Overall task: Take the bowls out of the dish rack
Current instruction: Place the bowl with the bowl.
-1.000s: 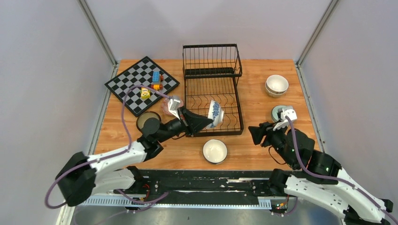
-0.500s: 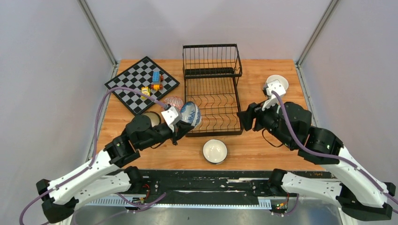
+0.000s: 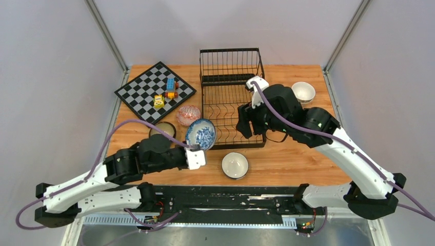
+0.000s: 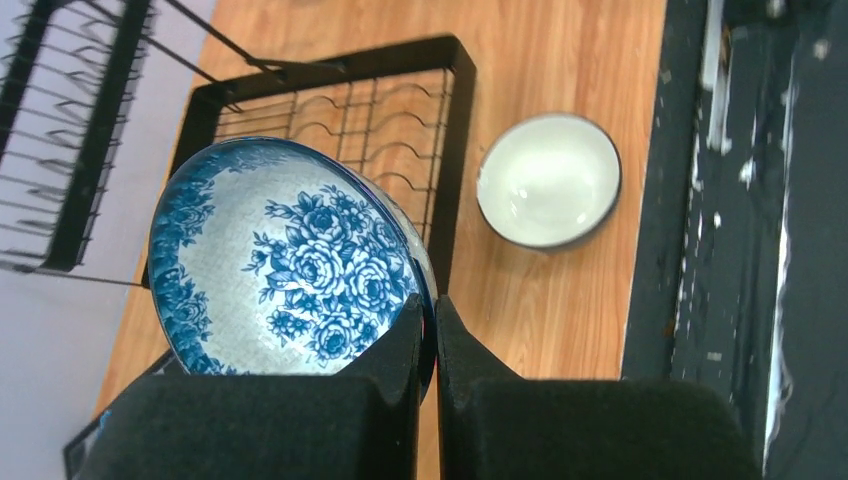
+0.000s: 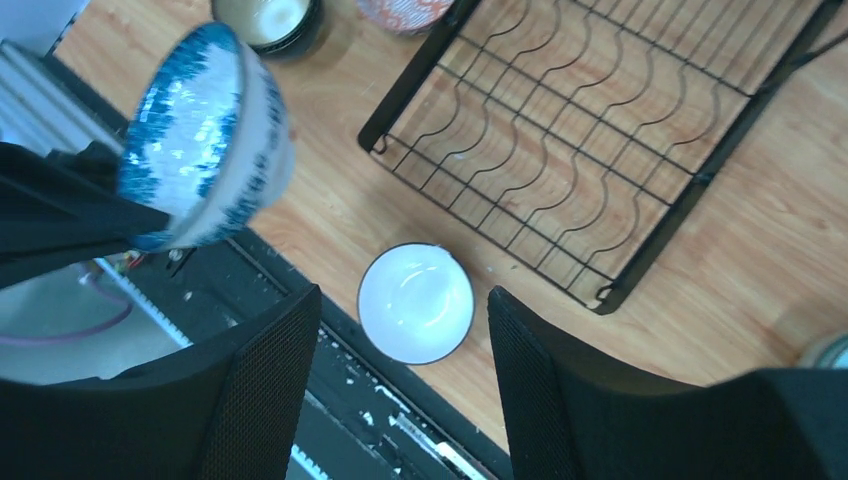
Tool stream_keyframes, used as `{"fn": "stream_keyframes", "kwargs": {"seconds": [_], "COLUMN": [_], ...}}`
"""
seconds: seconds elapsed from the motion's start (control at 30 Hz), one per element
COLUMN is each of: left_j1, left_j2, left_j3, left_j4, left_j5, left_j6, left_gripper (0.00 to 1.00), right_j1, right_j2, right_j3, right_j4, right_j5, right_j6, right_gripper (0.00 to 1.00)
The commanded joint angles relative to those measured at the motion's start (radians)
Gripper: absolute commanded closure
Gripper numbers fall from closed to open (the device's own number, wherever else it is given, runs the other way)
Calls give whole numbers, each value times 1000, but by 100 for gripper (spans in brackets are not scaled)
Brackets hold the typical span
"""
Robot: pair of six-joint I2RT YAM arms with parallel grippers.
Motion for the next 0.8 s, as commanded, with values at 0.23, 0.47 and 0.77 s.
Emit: {"fn": "stream_keyframes", "kwargs": {"seconds": [0.23,0.47,0.77], "left_j1": [-217,-366,-389], "left_j2": [126,183,196], "left_j3": [49,71,66], "left_j4": [-153,-220,-227], "left_j5": [-172,-295,-278], "left_j6": [220,288,325], "left_gripper": [100,100,100], "right_j1": [-19,-14,44], "right_j2": [81,142,222], "right_j3": [26,11,23], "right_j4": [-32,-36,-79], "right_j5": [-298,-352,-263], "right_j6": [-23,-3,-23], "right_gripper": [28,30,37]}}
